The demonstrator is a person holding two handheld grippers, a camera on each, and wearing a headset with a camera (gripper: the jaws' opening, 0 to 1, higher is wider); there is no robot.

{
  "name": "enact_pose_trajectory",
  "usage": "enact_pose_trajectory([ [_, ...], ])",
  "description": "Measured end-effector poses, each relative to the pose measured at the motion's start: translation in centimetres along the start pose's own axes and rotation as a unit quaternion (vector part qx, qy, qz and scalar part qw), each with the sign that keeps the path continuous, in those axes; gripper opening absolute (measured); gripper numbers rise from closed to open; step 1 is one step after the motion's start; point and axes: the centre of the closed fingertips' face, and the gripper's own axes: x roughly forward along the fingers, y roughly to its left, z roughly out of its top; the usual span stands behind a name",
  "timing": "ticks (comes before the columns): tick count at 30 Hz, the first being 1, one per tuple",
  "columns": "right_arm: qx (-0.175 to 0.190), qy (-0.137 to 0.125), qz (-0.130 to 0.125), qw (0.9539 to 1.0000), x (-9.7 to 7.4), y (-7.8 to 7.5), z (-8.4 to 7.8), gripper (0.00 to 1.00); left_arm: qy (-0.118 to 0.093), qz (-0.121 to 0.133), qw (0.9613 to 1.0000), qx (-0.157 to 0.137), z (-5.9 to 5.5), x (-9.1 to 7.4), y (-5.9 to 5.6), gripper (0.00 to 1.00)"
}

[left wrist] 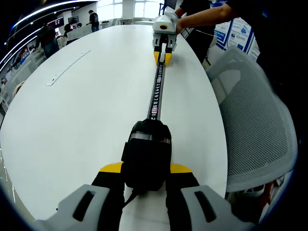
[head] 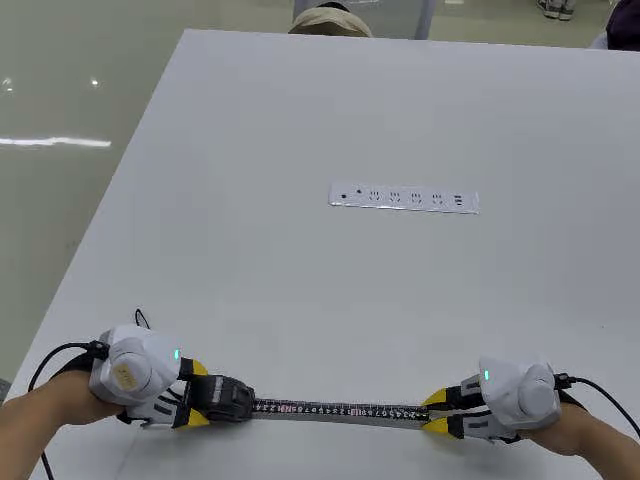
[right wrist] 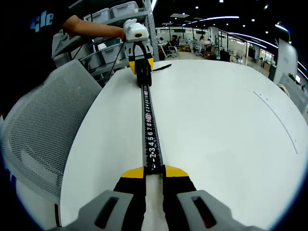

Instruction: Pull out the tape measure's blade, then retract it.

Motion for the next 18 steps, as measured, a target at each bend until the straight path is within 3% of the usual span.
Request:
enact_pose_trajectory([
  [18,-0.005,0.004,-0.016,0.9999,-0.27,-0.07,-0.31,0.11,0.0,0.001,1.0,-0.001,0.01,0.04,0.02,0.29],
])
